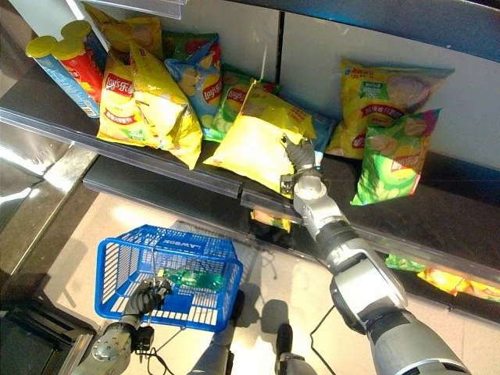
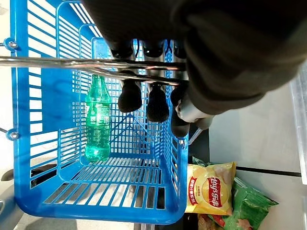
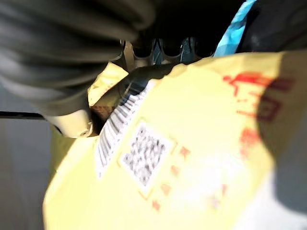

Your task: Pick up the snacks into the basket

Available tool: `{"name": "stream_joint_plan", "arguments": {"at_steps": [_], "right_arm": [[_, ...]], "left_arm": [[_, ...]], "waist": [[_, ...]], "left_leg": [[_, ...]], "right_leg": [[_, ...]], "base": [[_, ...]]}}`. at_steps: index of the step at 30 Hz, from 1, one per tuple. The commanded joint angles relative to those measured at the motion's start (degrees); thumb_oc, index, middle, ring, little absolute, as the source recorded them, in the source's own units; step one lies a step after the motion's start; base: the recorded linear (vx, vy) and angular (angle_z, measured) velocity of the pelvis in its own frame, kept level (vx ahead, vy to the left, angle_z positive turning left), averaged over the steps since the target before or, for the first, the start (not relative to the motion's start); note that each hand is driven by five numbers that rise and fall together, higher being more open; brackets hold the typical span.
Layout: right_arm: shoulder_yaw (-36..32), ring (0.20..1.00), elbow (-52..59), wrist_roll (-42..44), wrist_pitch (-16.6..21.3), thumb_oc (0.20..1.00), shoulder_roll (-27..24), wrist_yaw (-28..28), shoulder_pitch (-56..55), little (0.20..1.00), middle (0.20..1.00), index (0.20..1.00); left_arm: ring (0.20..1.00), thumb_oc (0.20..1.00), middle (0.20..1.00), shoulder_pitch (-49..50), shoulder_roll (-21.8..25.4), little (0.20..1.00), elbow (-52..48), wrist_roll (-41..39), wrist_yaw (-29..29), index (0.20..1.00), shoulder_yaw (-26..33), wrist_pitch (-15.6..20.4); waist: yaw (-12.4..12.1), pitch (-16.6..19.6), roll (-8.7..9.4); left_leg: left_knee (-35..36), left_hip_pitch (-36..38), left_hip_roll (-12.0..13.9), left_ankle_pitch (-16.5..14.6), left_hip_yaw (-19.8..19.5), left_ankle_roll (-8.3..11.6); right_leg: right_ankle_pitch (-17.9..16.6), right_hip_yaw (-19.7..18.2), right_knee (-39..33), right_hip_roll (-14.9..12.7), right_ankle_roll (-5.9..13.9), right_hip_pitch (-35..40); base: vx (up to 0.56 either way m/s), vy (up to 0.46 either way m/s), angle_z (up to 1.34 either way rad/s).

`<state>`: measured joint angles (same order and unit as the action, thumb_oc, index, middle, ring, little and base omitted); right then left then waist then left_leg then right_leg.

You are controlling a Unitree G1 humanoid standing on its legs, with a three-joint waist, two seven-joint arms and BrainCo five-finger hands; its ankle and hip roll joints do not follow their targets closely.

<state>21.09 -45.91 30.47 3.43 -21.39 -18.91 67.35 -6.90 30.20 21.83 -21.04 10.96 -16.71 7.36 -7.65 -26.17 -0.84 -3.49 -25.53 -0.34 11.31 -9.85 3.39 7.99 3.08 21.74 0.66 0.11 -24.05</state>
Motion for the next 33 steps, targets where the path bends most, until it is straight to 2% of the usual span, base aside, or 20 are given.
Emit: {"name": "stream_joint_plan", "arguments": {"at_steps": [1, 6, 8, 10, 13, 14, 17, 22, 26, 28, 33], "right_arm": [[-1.13, 0.200, 8.63, 6.24, 4.69, 0.200, -2.30, 2.47, -3.70, 0.200, 0.200, 0.200], [-5.33, 0.200, 23.24, 15.84, 7.73, 0.200, -5.09, 6.44, -17.06, 0.200, 0.200, 0.200], [-7.32, 0.200, 32.39, 20.34, 8.54, 0.200, -6.92, 10.65, -26.41, 0.200, 0.200, 0.200], [-8.43, 0.200, 35.91, 21.59, 8.82, 0.200, -7.45, 12.15, -30.72, 0.200, 0.200, 0.200], [-9.55, 0.200, 45.13, 23.23, 7.69, 0.200, -9.00, 17.15, -42.77, 0.200, 0.200, 0.200], [-9.59, 0.200, 45.21, 23.23, 7.66, 0.200, -9.01, 17.15, -42.88, 0.200, 0.200, 0.200], [-9.42, 0.200, 51.46, 23.97, 5.48, 0.200, -10.65, 22.20, -52.03, 0.200, 0.200, 0.200], [-6.88, 0.200, 54.79, 23.68, 3.20, 0.200, -12.11, 26.51, -57.69, 0.200, 0.200, 0.200], [-2.21, 0.200, 54.90, 23.08, 0.24, 0.200, -13.09, 29.91, -61.55, 0.200, 0.200, 0.200], [1.77, 0.200, 53.34, 22.55, -2.17, 0.200, -11.90, 31.82, -63.89, 0.200, 0.200, 0.200], [8.34, 0.200, 45.32, 18.13, -4.78, 0.200, -9.67, 34.06, -63.56, 0.200, 0.200, 0.200]], "left_arm": [[0.200, 0.200, 0.200, 0.53, 1.49, 0.200, -3.65, 1.30, -0.69, 0.200, 1.72, 2.05], [0.200, 0.200, 0.200, 0.85, 0.41, 0.200, -0.93, 3.56, -1.41, 0.200, 2.85, 0.44], [0.200, 0.200, 0.200, 0.91, 0.13, 0.200, 0.44, 5.34, -2.04, 0.200, 3.82, -0.29], [0.200, 0.200, 0.200, 1.01, -0.03, 0.200, 0.56, 6.00, -2.21, 0.200, 4.30, -0.47], [0.200, 0.200, 0.200, 1.53, -0.58, 0.200, 1.73, 7.54, -2.45, 0.200, 6.04, -0.90], [0.200, 0.200, 0.200, 1.55, -0.59, 0.200, 1.73, 7.55, -2.45, 0.200, 6.00, -0.90], [0.200, 0.200, 0.200, 1.57, -1.43, 0.200, 3.81, 8.56, -2.78, 0.200, 7.57, -1.05], [0.200, 0.200, 0.200, 0.58, -1.44, 0.200, 4.33, 9.43, -2.66, 0.200, 7.80, -0.60], [0.200, 0.200, 0.200, -1.06, -1.08, 0.200, 3.58, 9.85, -2.36, 0.200, 7.79, -0.24], [0.200, 0.200, 0.200, -2.46, -1.38, 0.200, 1.52, 9.32, -1.95, 0.200, 7.32, 0.03], [0.200, 0.200, 0.200, -4.96, -1.54, 0.200, -1.78, 8.98, -1.54, 0.200, 5.60, 0.82]], "waist": [[0.18, 2.46, 3.55], [1.79, 3.71, 5.55], [3.06, 4.25, 6.47], [3.63, 4.50, 6.85], [4.97, 5.49, 7.86], [4.92, 5.54, 7.85], [6.46, 6.32, 8.93], [7.30, 6.63, 9.71], [7.79, 6.62, 10.27], [7.98, 6.39, 10.35], [7.75, 5.67, 10.32]], "left_leg": [[-5.09, 2.98, -2.30, -8.85, 2.44, 0.09], [-5.10, 4.54, -1.80, -9.45, 3.42, -0.07], [-5.16, 5.25, -1.53, -9.78, 3.85, -0.14], [-5.30, 5.46, -1.40, -9.93, 4.04, -0.20], [-5.37, 6.16, -1.15, -10.34, 4.94, -0.34], [-5.35, 6.16, -1.14, -10.35, 4.96, -0.34], [-5.09, 6.72, -0.63, -10.56, 6.06, -0.47], [-5.52, 6.80, -0.45, -10.93, 6.91, -0.62], [-5.61, 6.73, -0.35, -10.99, 7.31, -0.60], [-5.62, 6.61, -0.38, -10.95, 7.43, -0.53], [-5.66, 6.44, -0.43, -10.85, 7.29, -0.49]], "right_leg": [[-5.43, -0.79, -11.98, -3.28, 5.73, 5.31], [-6.18, -1.23, -13.68, -3.56, 6.16, 7.26], [-6.30, -1.52, -13.93, -3.64, 6.36, 7.83], [-6.34, -1.62, -14.02, -3.73, 6.40, 8.12], [-6.80, -2.26, -14.66, -3.87, 6.64, 8.52], [-6.80, -2.28, -14.67, -3.86, 6.64, 8.52], [-7.47, -2.98, -15.39, -3.73, 6.88, 8.66], [-7.87, -3.84, -15.43, -3.60, 7.06, 8.50], [-8.07, -4.42, -15.42, -3.34, 7.10, 8.19], [-8.10, -4.46, -15.28, -3.31, 7.08, 7.92], [-8.14, -4.28, -15.10, -3.38, 6.94, 7.68]], "base": [[0.00, 0.000, 0.00], [0.00, 0.025, -0.01], [0.00, 0.044, -0.01], [0.01, 0.033, -0.03], [0.01, 0.035, -0.07], [0.01, 0.027, -0.15], [0.00, 0.030, -0.24], [-0.01, 0.021, -0.16], [-0.02, 0.012, -0.12], [-0.02, 0.015, -0.06], [0.00, 0.000, 0.00]]}}
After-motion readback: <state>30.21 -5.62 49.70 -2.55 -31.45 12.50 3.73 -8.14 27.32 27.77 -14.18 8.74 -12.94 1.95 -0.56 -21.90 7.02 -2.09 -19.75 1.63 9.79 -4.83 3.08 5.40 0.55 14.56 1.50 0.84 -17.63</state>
